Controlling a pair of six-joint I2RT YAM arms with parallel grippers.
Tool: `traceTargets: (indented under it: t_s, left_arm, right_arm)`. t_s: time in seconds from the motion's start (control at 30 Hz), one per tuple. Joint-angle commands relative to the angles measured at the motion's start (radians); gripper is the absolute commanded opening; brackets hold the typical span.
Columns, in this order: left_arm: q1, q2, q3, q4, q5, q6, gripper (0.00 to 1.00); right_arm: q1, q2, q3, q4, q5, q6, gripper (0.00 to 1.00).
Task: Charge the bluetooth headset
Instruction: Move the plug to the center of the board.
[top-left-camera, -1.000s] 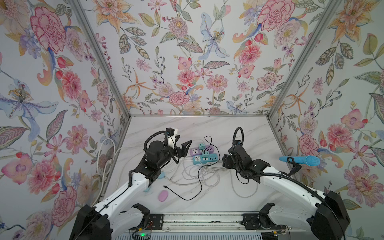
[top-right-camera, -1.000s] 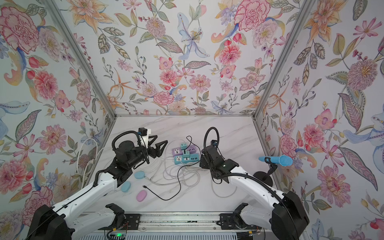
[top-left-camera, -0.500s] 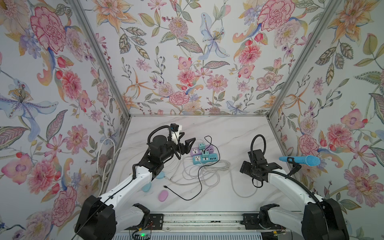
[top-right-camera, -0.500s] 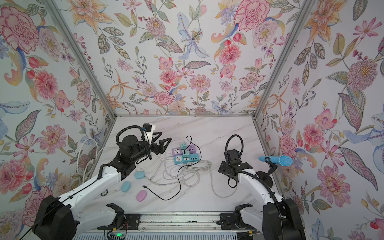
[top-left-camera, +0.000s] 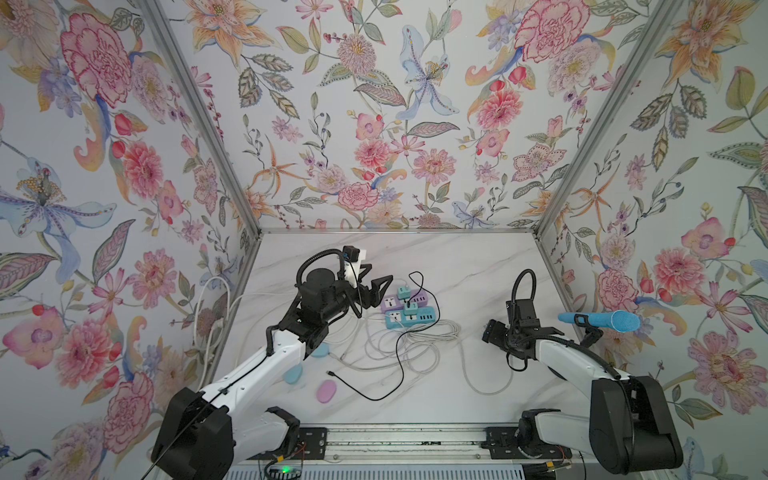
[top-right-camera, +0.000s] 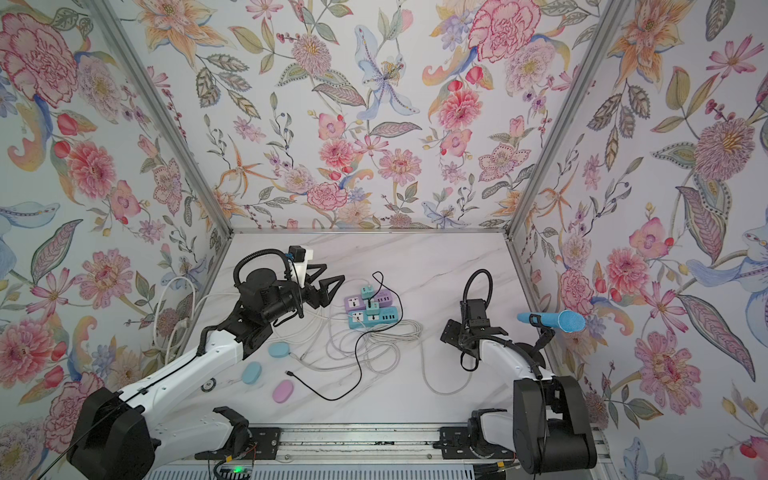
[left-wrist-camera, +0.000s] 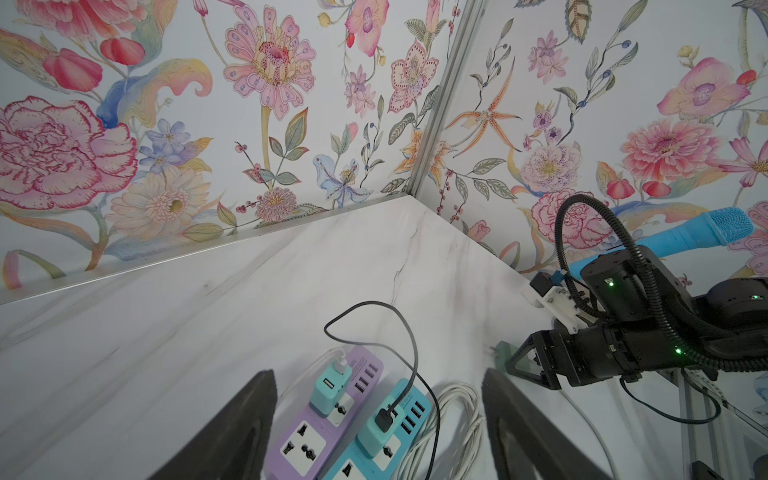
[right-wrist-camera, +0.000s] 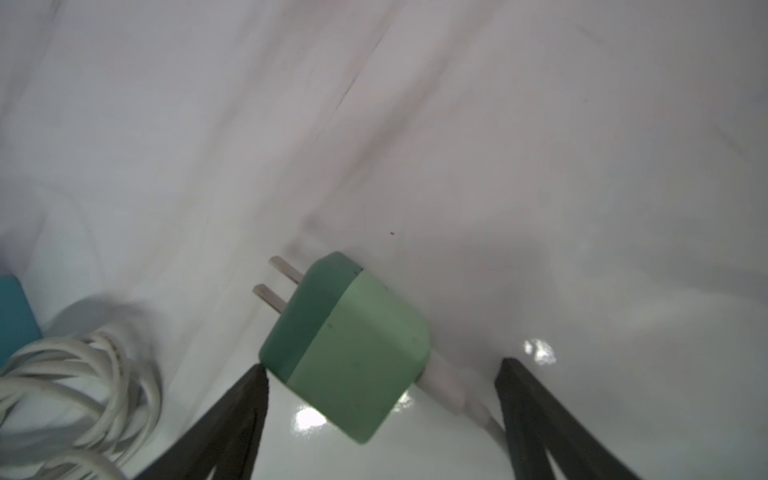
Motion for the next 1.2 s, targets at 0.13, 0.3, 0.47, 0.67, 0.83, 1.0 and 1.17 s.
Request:
traceTargets:
  t_s: [0.13, 0.3, 0.47, 0.67, 0.83, 1.0, 1.17]
  left_arm:
    - [0.010, 0.024, 0.041, 0.018, 0.030, -0.009, 0.80]
    - [0.010, 0.030, 0.044, 0.019, 0.040, -0.016, 0.80]
    - [0.011, 0.021, 0.031, 0.019, 0.037, -0.016, 0.79]
    - [0.010, 0.029, 0.040, 0.015, 0.052, -0.013, 0.80]
    - [0.011, 0.049, 0.055, 0.020, 0.073, -0.019, 0.79]
    - [0.010, 0.051, 0.058, 0.018, 0.090, -0.024, 0.78]
    - [0.010, 0.047, 0.066, -0.001, 0.095, -0.019, 0.77]
  right_arm:
    - [0.108, 0.142, 0.083, 0.058, -0.040, -0.040, 0.80]
    - [0.189, 0.214, 0.156, 0.057, -0.044, -0.084, 0.78]
    - [0.247, 0.231, 0.175, 0.081, -0.077, -0.104, 0.80]
    - [0.244, 0.103, 0.163, 0.082, -0.075, -0.087, 0.83]
    - [0.215, 0.002, 0.136, 0.032, -0.061, -0.113, 0.81]
    - [0.156, -0.020, 0.071, 0.000, -0.048, -0.107, 0.57]
    - [0.119, -0.053, 0.031, -0.005, -0.077, -0.078, 0.35]
